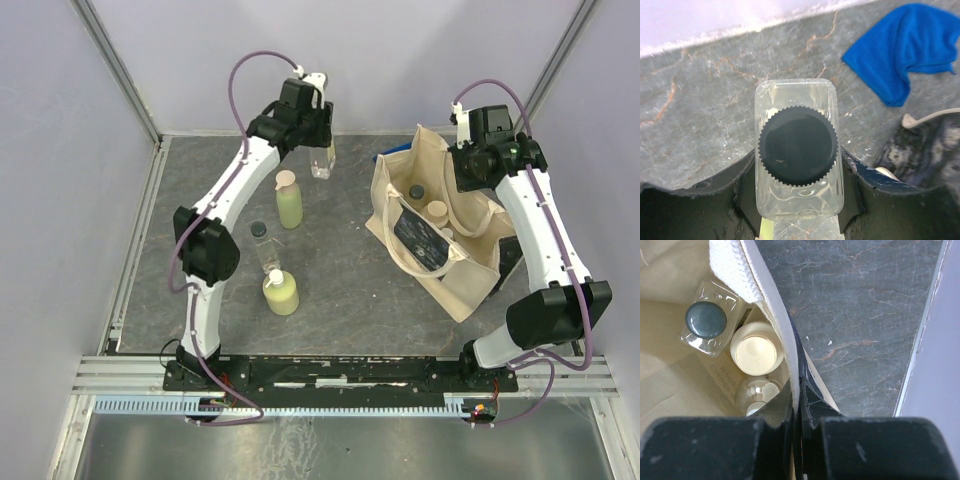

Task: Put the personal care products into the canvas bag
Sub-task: Pick up the care product from the center of the board, then place the care product in the canvas bag.

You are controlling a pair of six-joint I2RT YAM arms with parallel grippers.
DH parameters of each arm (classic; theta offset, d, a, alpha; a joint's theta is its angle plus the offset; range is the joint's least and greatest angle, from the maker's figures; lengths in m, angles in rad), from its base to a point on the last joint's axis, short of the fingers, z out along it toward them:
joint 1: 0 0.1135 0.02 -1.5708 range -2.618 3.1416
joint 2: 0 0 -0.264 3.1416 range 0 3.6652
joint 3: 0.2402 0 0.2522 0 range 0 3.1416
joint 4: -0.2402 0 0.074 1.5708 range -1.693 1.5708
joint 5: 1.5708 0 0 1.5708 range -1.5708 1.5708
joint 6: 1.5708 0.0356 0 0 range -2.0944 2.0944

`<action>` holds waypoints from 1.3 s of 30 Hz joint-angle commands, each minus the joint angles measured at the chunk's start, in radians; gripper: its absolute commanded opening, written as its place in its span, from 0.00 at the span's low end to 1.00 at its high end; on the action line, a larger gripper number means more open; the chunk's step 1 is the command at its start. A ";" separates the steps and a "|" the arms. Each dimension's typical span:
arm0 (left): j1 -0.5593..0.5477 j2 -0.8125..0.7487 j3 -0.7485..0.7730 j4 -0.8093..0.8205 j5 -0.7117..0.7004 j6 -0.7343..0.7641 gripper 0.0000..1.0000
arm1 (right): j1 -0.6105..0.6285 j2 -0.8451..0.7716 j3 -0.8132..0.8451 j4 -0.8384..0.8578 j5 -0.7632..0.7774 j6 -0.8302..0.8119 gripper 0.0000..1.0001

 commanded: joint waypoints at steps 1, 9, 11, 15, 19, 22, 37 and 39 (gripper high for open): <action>-0.003 -0.215 0.144 0.099 0.073 0.041 0.03 | -0.003 -0.010 0.015 0.052 -0.020 0.014 0.09; -0.023 -0.385 0.137 0.178 0.249 -0.023 0.03 | -0.003 -0.003 0.016 0.063 -0.019 0.014 0.07; -0.036 -0.413 0.125 0.214 0.302 -0.056 0.03 | -0.003 -0.001 0.020 0.060 -0.022 0.015 0.05; -0.065 -0.453 0.070 0.318 0.410 -0.141 0.03 | -0.004 -0.008 0.019 0.059 -0.029 0.023 0.01; -0.137 -0.442 0.063 0.391 0.460 -0.185 0.03 | -0.004 -0.017 0.013 0.059 -0.042 0.026 0.01; -0.181 -0.414 0.050 0.442 0.483 -0.214 0.03 | -0.004 -0.029 0.013 0.061 -0.045 0.028 0.00; -0.340 -0.333 -0.070 0.561 0.429 -0.202 0.03 | -0.004 -0.026 0.030 0.044 0.026 0.101 0.00; -0.353 -0.330 -0.092 0.571 0.423 -0.199 0.03 | -0.003 -0.029 0.030 0.049 0.026 0.104 0.00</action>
